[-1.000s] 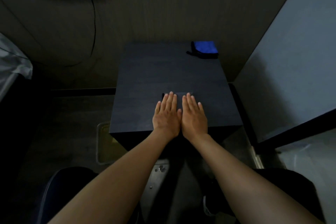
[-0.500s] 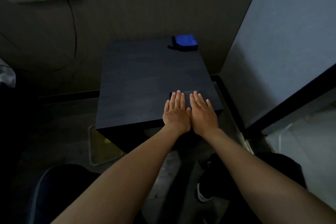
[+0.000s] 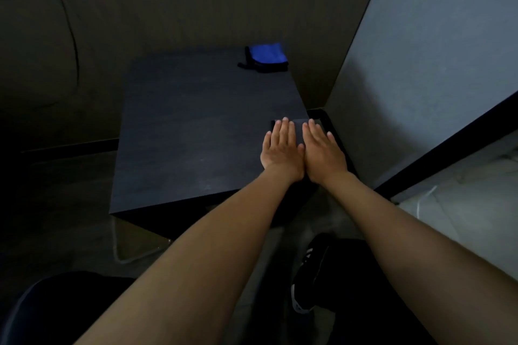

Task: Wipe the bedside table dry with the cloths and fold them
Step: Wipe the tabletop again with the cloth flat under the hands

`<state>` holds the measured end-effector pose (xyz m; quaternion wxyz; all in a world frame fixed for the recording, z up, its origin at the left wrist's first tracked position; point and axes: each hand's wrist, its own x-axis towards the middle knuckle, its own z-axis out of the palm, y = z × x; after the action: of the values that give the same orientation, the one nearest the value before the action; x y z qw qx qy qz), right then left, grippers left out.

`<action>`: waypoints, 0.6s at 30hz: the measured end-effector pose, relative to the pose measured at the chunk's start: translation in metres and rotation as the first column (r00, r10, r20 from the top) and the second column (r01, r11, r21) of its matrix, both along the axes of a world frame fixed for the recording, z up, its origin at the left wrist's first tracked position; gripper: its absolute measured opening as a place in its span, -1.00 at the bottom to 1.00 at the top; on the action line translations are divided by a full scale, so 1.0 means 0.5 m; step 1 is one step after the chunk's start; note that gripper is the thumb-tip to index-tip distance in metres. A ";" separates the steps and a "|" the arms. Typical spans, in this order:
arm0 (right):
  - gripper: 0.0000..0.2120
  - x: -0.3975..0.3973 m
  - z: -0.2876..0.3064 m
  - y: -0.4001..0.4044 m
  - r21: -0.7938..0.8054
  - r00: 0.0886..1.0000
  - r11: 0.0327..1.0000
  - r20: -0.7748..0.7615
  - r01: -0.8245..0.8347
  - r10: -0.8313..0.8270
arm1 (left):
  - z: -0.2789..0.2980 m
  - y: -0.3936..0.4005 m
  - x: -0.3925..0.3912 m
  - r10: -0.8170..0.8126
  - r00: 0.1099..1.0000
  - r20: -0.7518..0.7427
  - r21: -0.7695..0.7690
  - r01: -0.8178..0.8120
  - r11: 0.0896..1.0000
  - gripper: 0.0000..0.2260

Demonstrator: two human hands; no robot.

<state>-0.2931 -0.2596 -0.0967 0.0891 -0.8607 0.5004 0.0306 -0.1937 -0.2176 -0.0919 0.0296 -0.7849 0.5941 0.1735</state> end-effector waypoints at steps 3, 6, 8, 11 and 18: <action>-0.44 0.031 0.002 -0.046 -0.003 1.000 1.000 -0.018 -0.010 0.010 | -0.001 -0.044 0.028 0.007 1.000 0.009 -0.010 -0.007 1.000 -0.45; -0.44 0.066 0.002 -0.093 -0.019 0.999 1.000 -0.031 -0.018 0.017 | -0.006 -0.090 0.059 0.019 1.000 0.015 -0.028 -0.018 0.999 -0.46; -0.45 0.090 0.002 -0.123 -0.019 0.999 1.000 -0.032 -0.014 0.013 | -0.010 -0.121 0.080 0.024 0.999 0.023 -0.040 -0.023 0.999 -0.46; -0.45 0.127 0.003 -0.164 -0.024 1.000 1.000 -0.028 -0.008 0.007 | -0.017 -0.163 0.114 0.039 0.999 0.019 -0.055 -0.038 0.998 -0.46; -0.44 0.209 0.001 -0.245 -0.023 0.997 0.999 -0.071 -0.030 0.028 | -0.022 -0.238 0.194 0.049 0.998 0.031 -0.070 -0.047 0.996 -0.46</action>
<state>-0.1884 -0.3820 -0.0963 0.0603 -0.8672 0.4910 0.0563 -0.0968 -0.3367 -0.1028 0.0079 -0.8022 0.5802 0.1407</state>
